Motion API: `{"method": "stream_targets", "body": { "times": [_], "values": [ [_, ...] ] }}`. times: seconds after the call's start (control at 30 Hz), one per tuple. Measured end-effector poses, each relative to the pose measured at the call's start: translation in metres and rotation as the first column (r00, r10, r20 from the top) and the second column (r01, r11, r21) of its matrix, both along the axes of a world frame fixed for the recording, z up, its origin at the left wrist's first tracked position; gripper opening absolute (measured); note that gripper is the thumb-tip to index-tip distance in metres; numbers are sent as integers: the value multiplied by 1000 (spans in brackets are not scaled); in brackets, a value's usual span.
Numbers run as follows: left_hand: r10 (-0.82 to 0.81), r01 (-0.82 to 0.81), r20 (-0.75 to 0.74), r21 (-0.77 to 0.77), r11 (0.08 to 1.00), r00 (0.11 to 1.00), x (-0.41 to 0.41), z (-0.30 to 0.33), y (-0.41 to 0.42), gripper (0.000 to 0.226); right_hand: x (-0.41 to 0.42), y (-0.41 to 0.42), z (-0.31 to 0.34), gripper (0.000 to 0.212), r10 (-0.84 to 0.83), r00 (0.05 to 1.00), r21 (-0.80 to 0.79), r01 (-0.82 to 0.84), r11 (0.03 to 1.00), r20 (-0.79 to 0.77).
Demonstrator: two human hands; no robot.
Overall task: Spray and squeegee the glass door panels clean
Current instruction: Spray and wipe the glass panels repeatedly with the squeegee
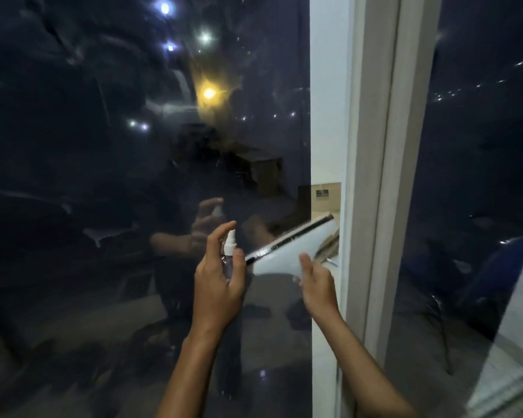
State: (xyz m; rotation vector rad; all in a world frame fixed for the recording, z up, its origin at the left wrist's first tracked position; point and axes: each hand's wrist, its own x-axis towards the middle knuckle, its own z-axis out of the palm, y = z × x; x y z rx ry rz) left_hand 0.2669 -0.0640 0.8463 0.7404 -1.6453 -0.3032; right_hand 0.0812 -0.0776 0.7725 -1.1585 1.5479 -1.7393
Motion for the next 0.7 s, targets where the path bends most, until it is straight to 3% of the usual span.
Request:
{"method": "stream_targets", "body": {
  "times": [0.1,0.27,0.33,0.53,0.7],
  "values": [
    [-11,11,-3,6,1000,1000,-7,-9,4,38,5,-16,-13,55,33,996,15,-34,999,83],
    [-8,7,20,25,1000,1000,-11,-18,9,39,11,26,-124,53,-22,996,406,-16,914,88],
    [-7,7,19,24,1000,1000,-11,-16,10,38,8,45,-143,51,-16,998,454,-12,891,57],
    [-1,1,-18,-17,1000,1000,-4,7,10,36,8,67,-89,46,-47,998,287,34,957,37],
    [32,-37,-39,-126,991,999,20,73,-2,37,8,53,-6,42,-26,999,79,22,997,47]
  ]
}}
